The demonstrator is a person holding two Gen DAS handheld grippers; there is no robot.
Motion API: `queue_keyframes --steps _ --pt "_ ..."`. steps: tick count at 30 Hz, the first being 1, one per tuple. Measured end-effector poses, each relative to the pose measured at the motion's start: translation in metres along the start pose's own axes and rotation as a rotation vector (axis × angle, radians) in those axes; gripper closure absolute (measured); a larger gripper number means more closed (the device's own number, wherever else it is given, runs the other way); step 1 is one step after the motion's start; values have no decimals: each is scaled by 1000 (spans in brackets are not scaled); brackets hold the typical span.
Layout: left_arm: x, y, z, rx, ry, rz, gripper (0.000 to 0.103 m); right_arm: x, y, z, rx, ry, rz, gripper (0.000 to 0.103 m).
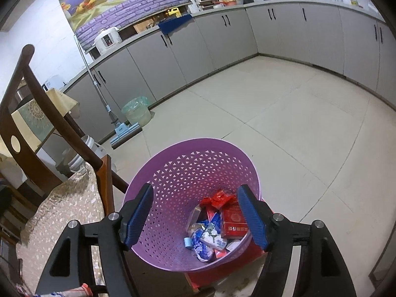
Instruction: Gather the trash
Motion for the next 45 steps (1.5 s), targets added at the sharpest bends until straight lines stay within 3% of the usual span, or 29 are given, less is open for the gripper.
queue_keyframes --steps 12,15,22,28,34,45 --pt "-17 38 -82 -118 -141 10 4 3 10 -47 57 -98 -67 25" --pt "-24 42 -102 -151 -173 29 3 8 19 -63 10 -67 -74 25" --pt "-35 58 -145 -216 -244 -6 1 11 34 -90 2 -6 -178 24" --pt "-28 75 -168 -266 -253 -40 0 27 77 -127 -55 18 -259 22" --pt "-4 83 -184 -271 -217 -39 0 44 88 -177 -58 -7 -199 19" --pt "42 72 -199 -194 -47 -108 0 37 74 -233 11 -46 -182 15"
Point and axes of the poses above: each gripper's, at about its wrist camera, not at the fingertips, and z roughly the way its jaws point, y to its left, x to its underside, the point moved 8 cm from there along z, roughly the way its jaws point, and after that the axes turned 14 degrees about -y, right-handed, at the moved point
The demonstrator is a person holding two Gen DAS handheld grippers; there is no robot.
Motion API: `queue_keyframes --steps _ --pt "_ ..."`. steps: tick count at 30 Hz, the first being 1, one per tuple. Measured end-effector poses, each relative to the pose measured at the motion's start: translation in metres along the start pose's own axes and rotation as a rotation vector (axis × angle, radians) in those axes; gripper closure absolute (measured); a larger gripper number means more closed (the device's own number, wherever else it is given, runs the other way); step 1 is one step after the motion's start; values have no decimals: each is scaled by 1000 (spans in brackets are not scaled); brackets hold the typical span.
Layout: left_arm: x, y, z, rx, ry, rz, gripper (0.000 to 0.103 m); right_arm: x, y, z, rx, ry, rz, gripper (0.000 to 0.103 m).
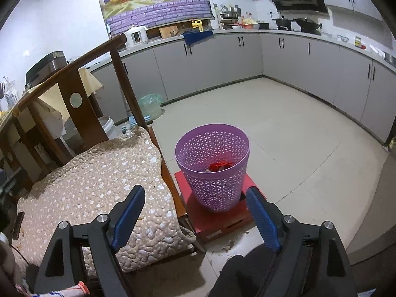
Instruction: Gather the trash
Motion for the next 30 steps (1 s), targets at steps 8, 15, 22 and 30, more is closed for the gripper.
queue_keyframes --steps 8,15,22,30 --pt "26 -20 4 70 98 3 0 14 9 -4 11 17 -41 15" --pt "35 -28 6 91 138 8 0 22 7 -1 13 40 -42 15" --pt "38 -31 7 108 158 4 0 25 4 2 18 52 -33 15" --pt "44 -31 9 128 186 -6 0 28 3 5 23 63 -35 15"
Point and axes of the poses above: each gripper's, at about its wrist camera, not at the fingertips, and z roughly the way its jaws point, y to its left, x to its underside, the point moved 8 cm from there along z, roughly the way its jaws point, and after that the axes turned 14 degrees about -y, right-handed, at the moved point
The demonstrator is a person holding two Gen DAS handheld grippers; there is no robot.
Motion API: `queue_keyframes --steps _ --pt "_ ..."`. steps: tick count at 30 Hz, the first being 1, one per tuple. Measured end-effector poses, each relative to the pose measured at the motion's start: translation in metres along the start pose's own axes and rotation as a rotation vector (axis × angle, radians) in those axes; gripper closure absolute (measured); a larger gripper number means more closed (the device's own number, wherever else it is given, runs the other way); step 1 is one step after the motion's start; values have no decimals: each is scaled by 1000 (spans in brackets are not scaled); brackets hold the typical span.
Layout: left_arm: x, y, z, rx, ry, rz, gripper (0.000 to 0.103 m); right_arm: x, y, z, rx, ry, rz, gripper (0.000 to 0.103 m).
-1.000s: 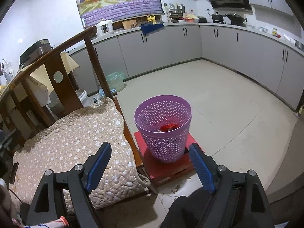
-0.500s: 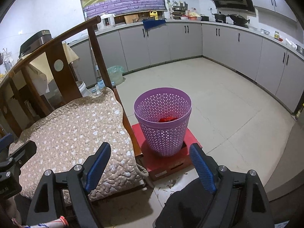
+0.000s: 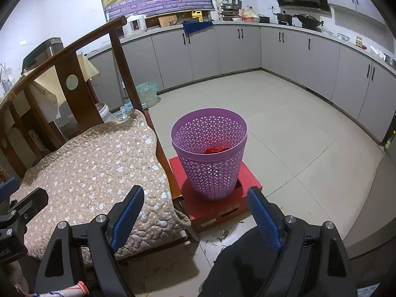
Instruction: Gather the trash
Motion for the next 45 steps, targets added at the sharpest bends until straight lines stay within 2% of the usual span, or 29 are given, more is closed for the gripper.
queue_keyframes --steps 45 --pt "14 -2 9 44 60 -17 0 13 7 6 -13 33 -6 13"
Point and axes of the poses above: each gripper's, at about its wrist camera, not at the fingertips, and z roughly the way its jaws point, y to its left, x to its underside, the point moved 8 cm from there along z, roughly the way its jaws point, and after that the axes turned 14 degrees about -y, right-handed, at the moved point
